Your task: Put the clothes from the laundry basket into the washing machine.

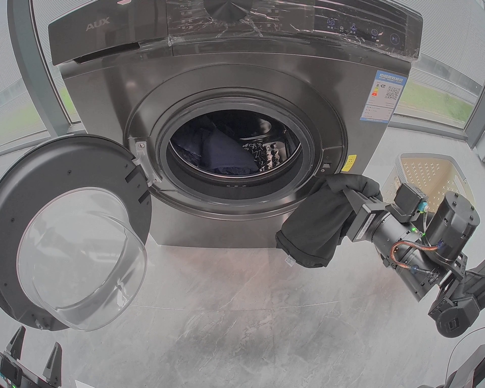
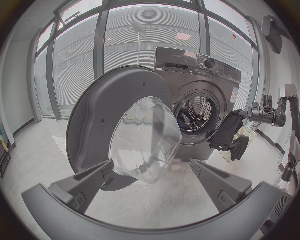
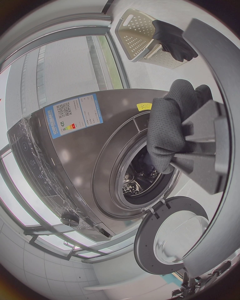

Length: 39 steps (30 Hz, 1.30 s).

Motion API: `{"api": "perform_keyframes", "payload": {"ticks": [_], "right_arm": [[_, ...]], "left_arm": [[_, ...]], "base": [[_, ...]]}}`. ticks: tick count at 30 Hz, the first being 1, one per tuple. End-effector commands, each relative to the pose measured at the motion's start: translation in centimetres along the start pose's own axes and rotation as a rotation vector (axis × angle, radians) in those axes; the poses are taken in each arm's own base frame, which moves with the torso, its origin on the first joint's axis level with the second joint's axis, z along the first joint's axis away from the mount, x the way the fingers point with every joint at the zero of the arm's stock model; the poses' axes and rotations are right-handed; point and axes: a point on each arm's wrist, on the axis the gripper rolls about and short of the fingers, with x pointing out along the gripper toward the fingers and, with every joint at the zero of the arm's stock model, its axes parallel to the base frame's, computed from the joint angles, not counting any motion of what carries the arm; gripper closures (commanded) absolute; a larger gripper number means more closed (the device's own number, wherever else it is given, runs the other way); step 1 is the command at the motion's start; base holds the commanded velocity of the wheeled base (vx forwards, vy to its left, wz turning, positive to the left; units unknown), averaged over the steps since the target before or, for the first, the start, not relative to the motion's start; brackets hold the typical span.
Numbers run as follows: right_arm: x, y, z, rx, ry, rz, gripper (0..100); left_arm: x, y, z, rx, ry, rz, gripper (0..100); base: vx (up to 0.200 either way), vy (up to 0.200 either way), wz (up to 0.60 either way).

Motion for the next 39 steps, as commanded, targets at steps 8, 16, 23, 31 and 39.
{"api": "perform_keyframes", "payload": {"ticks": [8, 16, 23, 31, 39], "right_arm": [[2.3, 3.3, -1.4, 0.015, 0.002, 0.079, 100], [4.4, 5.3, -1.4, 0.045, -0.047, 0.128, 100], [6.7, 7.7, 1.3, 0.097, -0.170, 0.228, 100], [7.6, 8.3, 2.1, 0.111, -0.210, 0.236, 100], [8.2, 8.8, 1.5, 0.109, -0.201, 0.267, 100]], "left_arm": [[0.0, 0.0, -0.5, 0.039, -0.002, 0.000, 0], [-0.2, -0.1, 0.4, 0.051, -0.056, -0.048, 0], [2.7, -1.3, 6.9, 0.059, 0.024, -0.342, 0], [10.4, -2.3, 6.1, 0.061, 0.223, -0.532, 0], [16.8, -7.2, 4.2, 0.070, 0.343, -0.795, 0]], "base": [[0.000, 0.000, 0.00], [0.000, 0.000, 0.00], [0.000, 0.000, 0.00], [0.000, 0.000, 0.00], [0.000, 0.000, 0.00]]}}
